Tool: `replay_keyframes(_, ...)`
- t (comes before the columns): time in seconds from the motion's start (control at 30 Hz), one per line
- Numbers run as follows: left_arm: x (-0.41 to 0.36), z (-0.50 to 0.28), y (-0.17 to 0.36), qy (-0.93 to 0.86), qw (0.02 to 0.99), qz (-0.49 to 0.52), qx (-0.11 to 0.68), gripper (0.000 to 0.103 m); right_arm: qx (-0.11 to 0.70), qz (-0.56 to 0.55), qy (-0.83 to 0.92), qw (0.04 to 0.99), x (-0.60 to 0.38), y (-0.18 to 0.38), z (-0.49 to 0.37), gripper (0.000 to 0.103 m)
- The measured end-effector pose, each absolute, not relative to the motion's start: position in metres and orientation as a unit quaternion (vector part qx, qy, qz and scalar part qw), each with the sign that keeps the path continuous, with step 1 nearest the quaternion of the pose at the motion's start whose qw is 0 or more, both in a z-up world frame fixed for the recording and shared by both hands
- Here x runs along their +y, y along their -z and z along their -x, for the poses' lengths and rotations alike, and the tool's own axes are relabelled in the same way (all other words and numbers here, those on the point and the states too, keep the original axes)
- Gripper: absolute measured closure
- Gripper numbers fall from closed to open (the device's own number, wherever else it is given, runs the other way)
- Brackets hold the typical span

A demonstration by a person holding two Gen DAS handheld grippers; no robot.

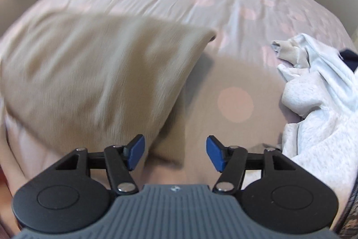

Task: Fold clothes
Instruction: 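Grasp the folded hoodie edge with the right tool while the left tool grasps it too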

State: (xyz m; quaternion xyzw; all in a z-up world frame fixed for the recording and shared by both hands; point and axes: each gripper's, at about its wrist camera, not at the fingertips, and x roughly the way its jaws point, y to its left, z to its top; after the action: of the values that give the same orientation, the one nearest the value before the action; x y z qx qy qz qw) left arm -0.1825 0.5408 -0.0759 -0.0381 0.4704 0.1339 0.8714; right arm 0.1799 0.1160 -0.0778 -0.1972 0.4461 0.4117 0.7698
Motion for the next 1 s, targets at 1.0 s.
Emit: replay_keyframes(1.0, 0.594, 0.159, 0.187, -0.278, 0.767, 0.455, 0.357, 0.020, 0.603, -0.104, -0.328, 0.720, 0.133, 0.191, -0.240, 0.019)
